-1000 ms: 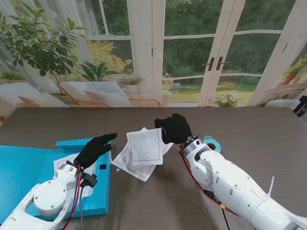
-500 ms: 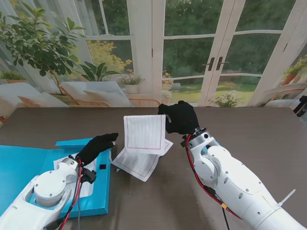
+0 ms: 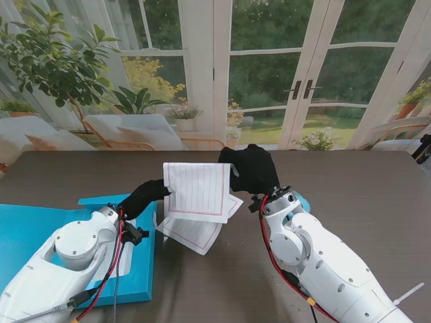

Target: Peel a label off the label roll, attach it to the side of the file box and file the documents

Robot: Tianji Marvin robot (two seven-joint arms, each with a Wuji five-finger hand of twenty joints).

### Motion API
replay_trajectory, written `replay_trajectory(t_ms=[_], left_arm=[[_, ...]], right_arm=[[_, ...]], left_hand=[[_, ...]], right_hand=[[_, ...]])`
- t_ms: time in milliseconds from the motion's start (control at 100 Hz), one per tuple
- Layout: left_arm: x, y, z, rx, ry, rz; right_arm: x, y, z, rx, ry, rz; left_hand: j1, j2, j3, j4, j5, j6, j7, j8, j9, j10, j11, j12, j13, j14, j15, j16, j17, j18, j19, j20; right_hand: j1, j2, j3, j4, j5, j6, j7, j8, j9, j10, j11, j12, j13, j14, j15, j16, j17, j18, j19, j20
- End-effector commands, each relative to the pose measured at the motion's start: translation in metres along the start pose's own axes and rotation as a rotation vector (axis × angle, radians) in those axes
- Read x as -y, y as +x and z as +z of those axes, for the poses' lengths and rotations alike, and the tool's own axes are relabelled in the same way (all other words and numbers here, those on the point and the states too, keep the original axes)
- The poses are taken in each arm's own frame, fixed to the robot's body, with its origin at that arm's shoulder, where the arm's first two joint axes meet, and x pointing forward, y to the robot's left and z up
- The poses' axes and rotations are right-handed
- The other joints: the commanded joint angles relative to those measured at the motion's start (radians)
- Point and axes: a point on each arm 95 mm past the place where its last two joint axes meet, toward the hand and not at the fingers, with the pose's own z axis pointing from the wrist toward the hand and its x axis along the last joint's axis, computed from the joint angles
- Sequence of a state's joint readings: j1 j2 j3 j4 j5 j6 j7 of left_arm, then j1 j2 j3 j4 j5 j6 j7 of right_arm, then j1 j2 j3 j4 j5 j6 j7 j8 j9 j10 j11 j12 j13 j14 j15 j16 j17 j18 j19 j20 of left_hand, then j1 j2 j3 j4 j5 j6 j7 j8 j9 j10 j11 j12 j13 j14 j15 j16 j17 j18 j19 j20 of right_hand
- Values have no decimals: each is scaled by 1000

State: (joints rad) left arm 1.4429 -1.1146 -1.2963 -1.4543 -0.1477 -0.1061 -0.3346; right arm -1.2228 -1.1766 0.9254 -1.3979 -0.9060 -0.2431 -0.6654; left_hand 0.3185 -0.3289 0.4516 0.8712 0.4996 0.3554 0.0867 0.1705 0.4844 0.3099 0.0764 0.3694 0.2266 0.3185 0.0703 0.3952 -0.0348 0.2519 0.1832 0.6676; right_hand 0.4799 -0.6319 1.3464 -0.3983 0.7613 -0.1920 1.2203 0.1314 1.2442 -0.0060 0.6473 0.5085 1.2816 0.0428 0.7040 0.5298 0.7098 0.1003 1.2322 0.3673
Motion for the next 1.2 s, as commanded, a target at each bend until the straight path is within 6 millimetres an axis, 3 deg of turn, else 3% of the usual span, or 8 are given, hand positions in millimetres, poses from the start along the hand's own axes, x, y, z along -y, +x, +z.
replay_trajectory(t_ms=[0, 210, 350, 500, 540, 660, 1050, 1190], left_arm=[[-3, 1, 3, -9, -17, 12], [-8, 2, 9, -62, -15, 10], [-12, 4, 13, -114, 7, -11], [-19, 8, 15, -163, 28, -67], [-21, 9, 16, -173, 32, -82], [-25, 12, 17, -191, 40, -96], [-32, 24, 16, -260, 65, -121], [-31, 24, 12, -263, 69, -113]], right_arm=[[4, 10, -2, -3, 4, 33], [7, 15, -4, -2, 7, 46], [12, 16, -6, 8, 16, 52], [17, 16, -9, 17, 25, 58], [18, 16, -9, 18, 27, 59], [20, 17, -10, 23, 31, 64], [25, 16, -15, 27, 51, 72], [26, 13, -16, 17, 66, 55]], left_hand=[[-53, -62, 13, -33, 24, -31, 10, 8, 11, -35, 11, 14, 13, -7, 16, 14, -12, -13, 3, 15], [-27, -95, 38, -29, 110, -44, 100, 91, 108, -39, 65, 110, 86, 29, 84, 85, 41, 24, 47, 73], [70, -122, 26, 48, 189, -38, 268, 199, 232, -12, 163, 305, 171, 82, 267, 271, 127, 73, 130, 252], [202, -149, 52, 174, 263, -36, 612, 324, 425, 8, 299, 479, 307, 143, 558, 377, 186, 140, 417, 454], [242, -201, 129, 257, 278, -53, 747, 291, 495, 2, 347, 521, 371, 159, 637, 384, 167, 157, 652, 384], [326, -280, 285, 321, 322, -95, 1115, 307, 693, -34, 458, 811, 561, 186, 822, 422, 248, 230, 1036, 230], [390, -322, 349, 422, 423, -69, 1209, 365, 895, -108, 600, 831, 865, 153, 1006, 428, 563, 358, 1249, 211], [401, -332, 358, 439, 430, -49, 1204, 367, 902, -111, 614, 821, 886, 151, 1009, 423, 586, 366, 1264, 201]], right_hand=[[52, -15, 48, -9, 28, -7, 48, 5, 38, 30, -17, 14, 28, 5, 6, 11, 105, 0, 15, 7], [53, -13, 46, -9, 28, -3, 47, 4, 37, 31, -17, 15, 28, 7, 4, 11, 105, 1, 14, 9], [54, -12, 44, -8, 27, -1, 46, 4, 35, 32, -18, 15, 27, 7, 2, 11, 101, 3, 12, 10], [54, -11, 42, -8, 28, 2, 46, 3, 34, 33, -18, 15, 27, 8, 0, 11, 100, 4, 11, 10], [54, -9, 42, -8, 28, 2, 46, 3, 33, 32, -18, 15, 27, 9, -1, 11, 99, 4, 11, 10], [55, -9, 40, -8, 26, 3, 45, 3, 31, 34, -18, 15, 26, 12, -5, 10, 97, 4, 10, 11], [38, 47, -19, 6, -44, 31, 3, -3, -40, 39, -13, 15, -2, 29, -59, 1, 22, 43, 5, 19], [-106, 40, 11, 52, -158, 71, -103, 15, -155, 40, 1, -13, -92, 68, -126, -7, -72, 90, -9, 38]])
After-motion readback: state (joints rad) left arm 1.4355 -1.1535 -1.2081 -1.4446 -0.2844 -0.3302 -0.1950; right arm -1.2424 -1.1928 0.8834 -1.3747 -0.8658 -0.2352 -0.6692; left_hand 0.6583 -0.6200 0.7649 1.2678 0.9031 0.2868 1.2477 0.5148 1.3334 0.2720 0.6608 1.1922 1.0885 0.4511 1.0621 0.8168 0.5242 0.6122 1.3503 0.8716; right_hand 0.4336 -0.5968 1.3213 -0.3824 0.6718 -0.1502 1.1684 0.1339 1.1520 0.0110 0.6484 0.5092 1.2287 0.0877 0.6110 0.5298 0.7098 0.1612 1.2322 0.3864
